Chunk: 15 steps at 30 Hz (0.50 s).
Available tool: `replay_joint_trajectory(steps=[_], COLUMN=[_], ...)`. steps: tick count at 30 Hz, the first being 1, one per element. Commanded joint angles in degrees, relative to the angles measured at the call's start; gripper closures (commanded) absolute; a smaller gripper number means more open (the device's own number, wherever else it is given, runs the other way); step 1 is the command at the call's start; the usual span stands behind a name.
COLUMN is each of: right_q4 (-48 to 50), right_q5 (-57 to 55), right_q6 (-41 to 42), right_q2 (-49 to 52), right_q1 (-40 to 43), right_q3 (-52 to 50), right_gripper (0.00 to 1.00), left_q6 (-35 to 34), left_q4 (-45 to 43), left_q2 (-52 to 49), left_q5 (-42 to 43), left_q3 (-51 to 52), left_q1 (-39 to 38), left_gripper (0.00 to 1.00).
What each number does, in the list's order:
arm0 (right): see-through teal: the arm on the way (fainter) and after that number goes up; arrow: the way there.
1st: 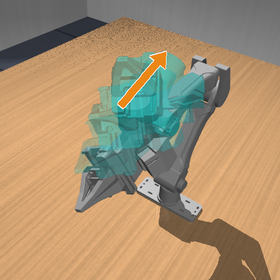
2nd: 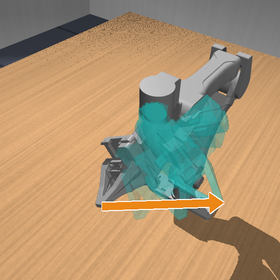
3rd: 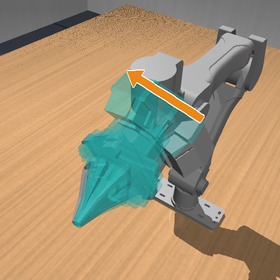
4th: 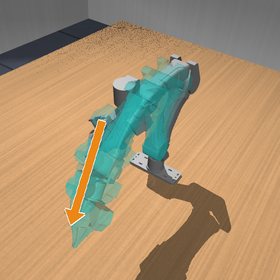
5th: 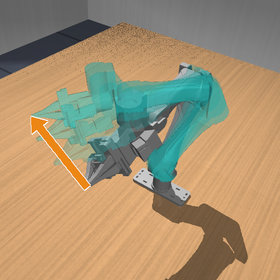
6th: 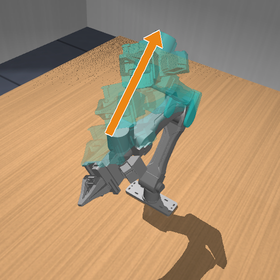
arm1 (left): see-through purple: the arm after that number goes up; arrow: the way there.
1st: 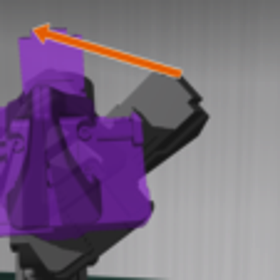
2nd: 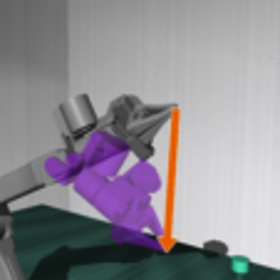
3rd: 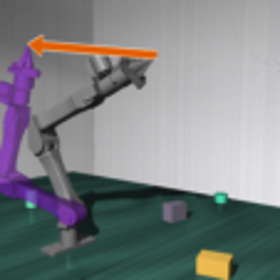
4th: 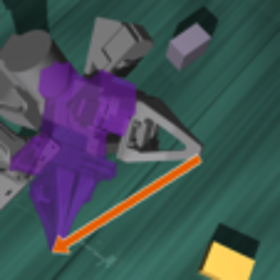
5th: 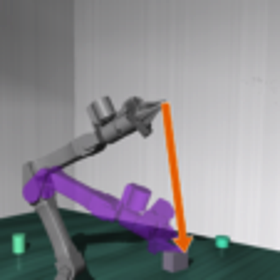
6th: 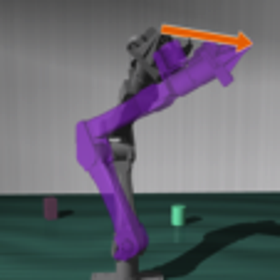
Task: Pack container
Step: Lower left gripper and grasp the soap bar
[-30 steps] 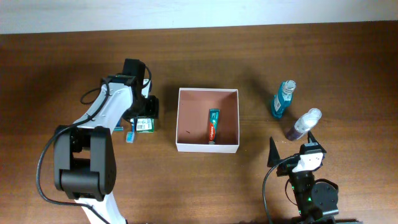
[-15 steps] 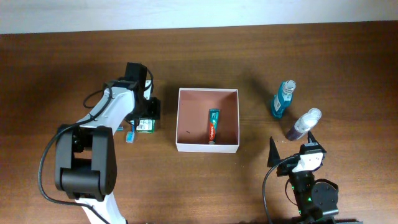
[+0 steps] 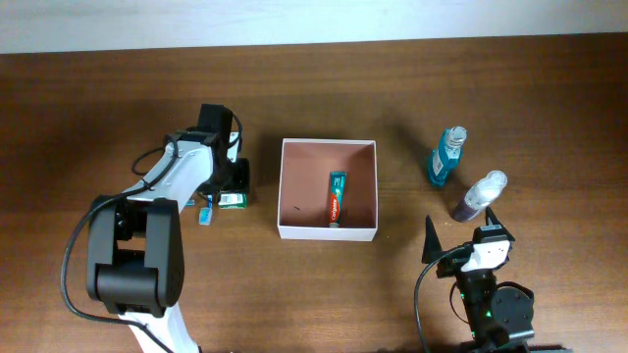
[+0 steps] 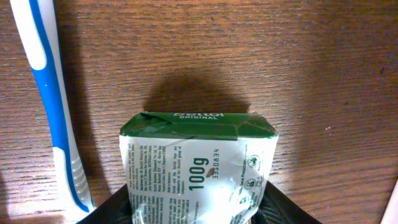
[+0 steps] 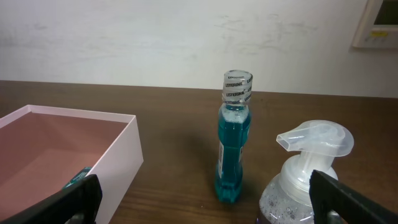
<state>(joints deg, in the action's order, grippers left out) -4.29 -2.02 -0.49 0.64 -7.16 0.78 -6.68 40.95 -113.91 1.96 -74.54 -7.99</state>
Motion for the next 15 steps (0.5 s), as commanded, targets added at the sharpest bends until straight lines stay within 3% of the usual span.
replay_joint_trajectory(steps=[1, 5, 15], right_q4=[-0.2, -0.2, -0.2], right_q5=[0.1, 0.1, 0.1], right_q6=[-0.4, -0.4, -0.4], right_q2=[-0.4, -0.4, -0.4], right_q1=[0.5, 0.5, 0.5], right_q3=[-0.5, -0.5, -0.5], right_gripper=[0.02, 0.02, 0.02], left_q6=[-0.1, -0.1, -0.1], left_q4=[0.2, 0.2, 0.5], left_q2=[0.3, 0.3, 0.3], left_q5=[0.2, 0.2, 0.2], left_q3=[0.7, 0.8, 2.3], left_q1=[-0.3, -0.3, -0.3], left_gripper=[0.41, 0.39, 0.51])
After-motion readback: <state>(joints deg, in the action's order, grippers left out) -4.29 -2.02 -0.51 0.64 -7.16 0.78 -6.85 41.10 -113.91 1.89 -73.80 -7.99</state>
